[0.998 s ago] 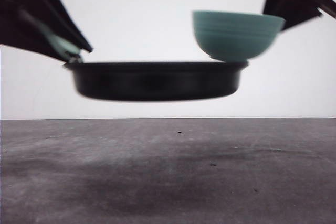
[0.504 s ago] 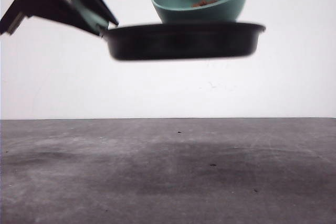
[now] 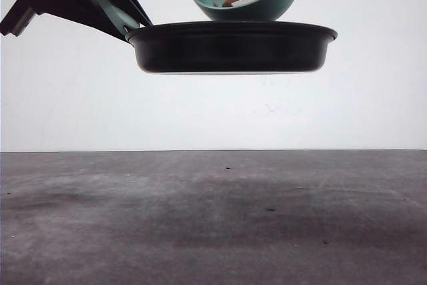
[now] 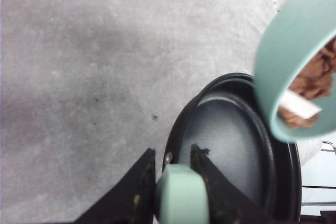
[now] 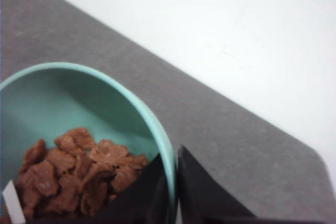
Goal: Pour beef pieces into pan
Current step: 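Tilt the bowl with the right gripper to pour beef cubes into the pan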
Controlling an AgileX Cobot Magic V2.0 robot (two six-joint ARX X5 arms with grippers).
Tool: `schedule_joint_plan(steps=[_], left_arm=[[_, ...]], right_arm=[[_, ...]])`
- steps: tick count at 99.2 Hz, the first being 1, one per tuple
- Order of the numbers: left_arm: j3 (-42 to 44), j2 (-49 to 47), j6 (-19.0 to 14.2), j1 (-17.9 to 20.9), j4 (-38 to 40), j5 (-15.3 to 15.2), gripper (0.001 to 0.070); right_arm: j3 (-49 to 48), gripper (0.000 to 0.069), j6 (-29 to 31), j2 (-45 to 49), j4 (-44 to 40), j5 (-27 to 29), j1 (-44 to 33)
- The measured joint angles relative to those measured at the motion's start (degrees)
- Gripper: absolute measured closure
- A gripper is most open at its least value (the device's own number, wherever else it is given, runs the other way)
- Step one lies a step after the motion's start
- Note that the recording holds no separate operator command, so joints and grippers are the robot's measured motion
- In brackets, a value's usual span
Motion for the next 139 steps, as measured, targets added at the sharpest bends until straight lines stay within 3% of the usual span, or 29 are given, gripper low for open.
schedule_joint_plan(steps=[16,64,101,139], left_arm=[[0.0,0.0,0.0,0.85,-0.11,0.02,0.0649],[0.0,0.0,0.0,2.54,-0.15,0.7,0.0649],[1.51,0.0,-0.02,4.0,-0.04,0.74,0.0649],[3.3,0.04,0.0,6.62,-0.35,1.55,0.0649]], right_arm=[[-1.36,0.0678,-6.97,0.07,5.99,2.08,1.09],[-2.47,0.0678,-39.63,0.26,20.83,-1.14,3.96],[-2.49,0.0678,-53.18,0.26,28.94,-8.22,4.0],[-2.49,0.0678,-61.02,0.26,34.86,-13.42,4.0]])
